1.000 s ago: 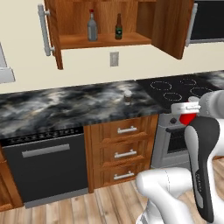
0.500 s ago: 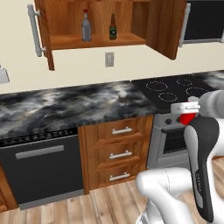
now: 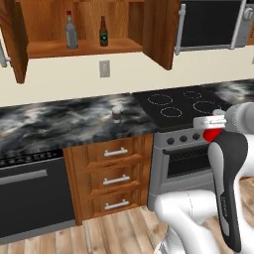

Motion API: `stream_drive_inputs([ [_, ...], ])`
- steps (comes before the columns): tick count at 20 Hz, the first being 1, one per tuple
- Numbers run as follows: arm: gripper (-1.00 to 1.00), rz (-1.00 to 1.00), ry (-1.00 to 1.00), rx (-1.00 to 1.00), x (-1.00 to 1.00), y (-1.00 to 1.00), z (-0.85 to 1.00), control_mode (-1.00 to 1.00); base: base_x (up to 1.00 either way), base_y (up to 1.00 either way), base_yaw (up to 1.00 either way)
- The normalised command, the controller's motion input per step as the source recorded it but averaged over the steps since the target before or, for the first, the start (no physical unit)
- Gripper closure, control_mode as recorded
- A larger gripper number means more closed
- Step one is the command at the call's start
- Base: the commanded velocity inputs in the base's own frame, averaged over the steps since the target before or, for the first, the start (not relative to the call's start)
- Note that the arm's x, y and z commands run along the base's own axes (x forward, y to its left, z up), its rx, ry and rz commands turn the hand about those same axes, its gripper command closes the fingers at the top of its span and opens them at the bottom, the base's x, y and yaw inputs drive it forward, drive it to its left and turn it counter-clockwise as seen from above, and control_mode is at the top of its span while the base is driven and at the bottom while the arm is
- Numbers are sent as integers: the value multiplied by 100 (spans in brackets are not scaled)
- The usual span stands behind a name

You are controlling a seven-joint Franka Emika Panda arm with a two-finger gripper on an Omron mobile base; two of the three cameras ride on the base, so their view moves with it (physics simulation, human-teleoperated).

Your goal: Sort all alcoholic drinks to one cabinet, and non-alcoholic drinks to the other.

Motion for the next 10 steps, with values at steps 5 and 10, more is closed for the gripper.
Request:
stream_drive_inputs([
  [5, 100, 0, 0, 0, 0, 0, 0, 100, 0, -67, 0],
  [10, 100, 0, 0, 0, 0, 0, 0, 100, 0, -65, 0],
])
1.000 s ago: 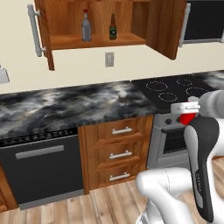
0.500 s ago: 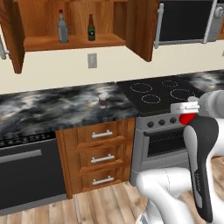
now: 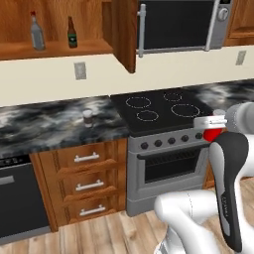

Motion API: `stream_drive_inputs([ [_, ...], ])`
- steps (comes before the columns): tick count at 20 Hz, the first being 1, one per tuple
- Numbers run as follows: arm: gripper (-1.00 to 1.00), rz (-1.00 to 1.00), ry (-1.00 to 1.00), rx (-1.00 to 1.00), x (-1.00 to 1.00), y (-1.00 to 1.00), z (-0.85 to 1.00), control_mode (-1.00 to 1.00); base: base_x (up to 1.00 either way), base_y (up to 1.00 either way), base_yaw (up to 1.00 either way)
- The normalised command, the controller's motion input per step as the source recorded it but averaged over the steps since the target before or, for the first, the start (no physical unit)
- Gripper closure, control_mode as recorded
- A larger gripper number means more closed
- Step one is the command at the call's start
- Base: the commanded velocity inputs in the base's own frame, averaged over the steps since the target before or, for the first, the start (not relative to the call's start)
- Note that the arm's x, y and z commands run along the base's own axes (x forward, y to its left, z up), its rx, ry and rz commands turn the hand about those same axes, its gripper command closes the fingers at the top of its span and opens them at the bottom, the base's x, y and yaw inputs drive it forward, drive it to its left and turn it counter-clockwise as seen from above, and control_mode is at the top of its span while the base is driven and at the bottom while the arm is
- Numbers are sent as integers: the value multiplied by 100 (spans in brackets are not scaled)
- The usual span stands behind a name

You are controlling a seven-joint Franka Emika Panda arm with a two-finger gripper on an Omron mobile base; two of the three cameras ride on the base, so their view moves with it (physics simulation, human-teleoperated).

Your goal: Sort all alcoholic drinks to one cabinet, and non-alcoholic drinks to the other.

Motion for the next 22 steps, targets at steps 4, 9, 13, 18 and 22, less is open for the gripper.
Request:
stream_drive_inputs([
  [4, 100, 0, 0, 0, 0, 0, 0, 100, 0, -65, 0],
  [9, 100, 0, 0, 0, 0, 0, 0, 100, -2, -66, 0],
  [13, 100, 0, 0, 0, 0, 0, 0, 100, -18, -64, -3],
  [18, 100, 0, 0, 0, 0, 0, 0, 100, -31, -60, -13],
  [22, 100, 0, 0, 0, 0, 0, 0, 100, -36, -53, -16],
])
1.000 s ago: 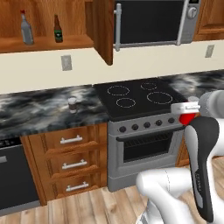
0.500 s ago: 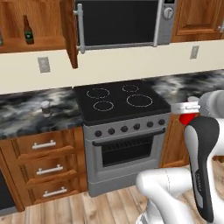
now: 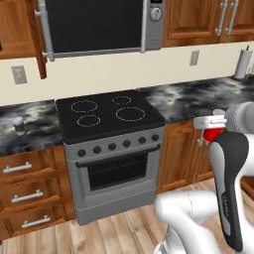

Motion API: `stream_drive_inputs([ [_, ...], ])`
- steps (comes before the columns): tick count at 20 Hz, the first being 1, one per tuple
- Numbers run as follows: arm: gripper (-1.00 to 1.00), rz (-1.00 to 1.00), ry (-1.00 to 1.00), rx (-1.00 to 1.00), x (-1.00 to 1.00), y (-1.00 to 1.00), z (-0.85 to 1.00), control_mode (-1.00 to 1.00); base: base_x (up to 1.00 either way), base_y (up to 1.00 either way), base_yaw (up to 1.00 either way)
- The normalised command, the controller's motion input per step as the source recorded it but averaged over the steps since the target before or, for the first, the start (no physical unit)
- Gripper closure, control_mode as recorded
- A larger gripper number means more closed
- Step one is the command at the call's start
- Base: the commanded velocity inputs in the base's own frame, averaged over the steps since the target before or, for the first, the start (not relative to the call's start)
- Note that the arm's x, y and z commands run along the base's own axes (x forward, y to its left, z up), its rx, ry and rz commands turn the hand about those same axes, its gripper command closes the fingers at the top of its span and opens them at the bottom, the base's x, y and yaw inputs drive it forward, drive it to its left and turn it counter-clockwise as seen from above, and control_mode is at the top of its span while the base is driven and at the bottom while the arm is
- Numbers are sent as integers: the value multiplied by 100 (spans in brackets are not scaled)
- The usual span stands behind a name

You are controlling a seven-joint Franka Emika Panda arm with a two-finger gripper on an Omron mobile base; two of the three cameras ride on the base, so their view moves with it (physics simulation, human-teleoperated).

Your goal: Sort all alcoholic drinks to one cabinet, and non-alcoholic drinks to the other.

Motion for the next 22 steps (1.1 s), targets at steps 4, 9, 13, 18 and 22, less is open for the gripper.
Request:
stream_drive_inputs([
  [4, 100, 0, 0, 0, 0, 0, 0, 100, -52, -18, -15],
  [9, 100, 0, 0, 0, 0, 0, 0, 100, -49, 26, 0],
  [13, 100, 0, 0, 0, 0, 0, 0, 100, -43, 33, 4],
  [18, 100, 0, 0, 0, 0, 0, 0, 100, -60, 13, 4],
  [22, 100, 0, 0, 0, 0, 0, 0, 100, -52, -21, -22],
])
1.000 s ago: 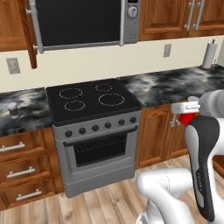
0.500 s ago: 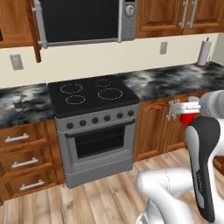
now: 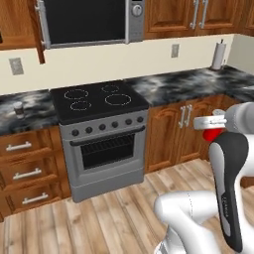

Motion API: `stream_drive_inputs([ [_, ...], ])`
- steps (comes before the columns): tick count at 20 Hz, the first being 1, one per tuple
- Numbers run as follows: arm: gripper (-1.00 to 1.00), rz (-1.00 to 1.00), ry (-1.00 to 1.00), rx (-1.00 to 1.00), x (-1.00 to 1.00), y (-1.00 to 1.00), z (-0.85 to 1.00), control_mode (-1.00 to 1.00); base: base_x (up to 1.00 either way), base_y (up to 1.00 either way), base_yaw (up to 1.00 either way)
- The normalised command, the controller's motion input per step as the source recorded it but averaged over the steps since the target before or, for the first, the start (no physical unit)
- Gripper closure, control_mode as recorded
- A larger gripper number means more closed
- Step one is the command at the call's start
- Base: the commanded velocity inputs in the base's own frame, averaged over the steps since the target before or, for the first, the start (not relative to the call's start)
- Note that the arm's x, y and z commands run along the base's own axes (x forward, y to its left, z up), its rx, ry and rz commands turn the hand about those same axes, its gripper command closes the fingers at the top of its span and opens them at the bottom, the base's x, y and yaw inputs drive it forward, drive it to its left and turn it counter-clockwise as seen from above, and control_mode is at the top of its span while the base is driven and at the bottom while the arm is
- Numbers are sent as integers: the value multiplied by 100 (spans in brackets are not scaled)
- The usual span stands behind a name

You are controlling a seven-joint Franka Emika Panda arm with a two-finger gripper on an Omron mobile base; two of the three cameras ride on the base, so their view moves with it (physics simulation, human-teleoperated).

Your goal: Sort all alcoholic drinks to one cabinet, and non-alcoholic drinks to the other.

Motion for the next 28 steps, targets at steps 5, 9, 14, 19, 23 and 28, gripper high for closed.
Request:
stream_drive_inputs([
  [5, 100, 0, 0, 0, 0, 0, 0, 100, -33, -10, -32],
  [9, 100, 0, 0, 0, 0, 0, 0, 100, -30, -10, -33],
  [14, 100, 0, 0, 0, 0, 0, 0, 100, -29, -11, -33],
  [19, 100, 0, 0, 0, 0, 0, 0, 100, -26, -10, -33],
  [23, 100, 0, 0, 0, 0, 0, 0, 100, -23, 8, -14],
  [28, 100, 0, 0, 0, 0, 0, 0, 100, -7, 41, 10],
])
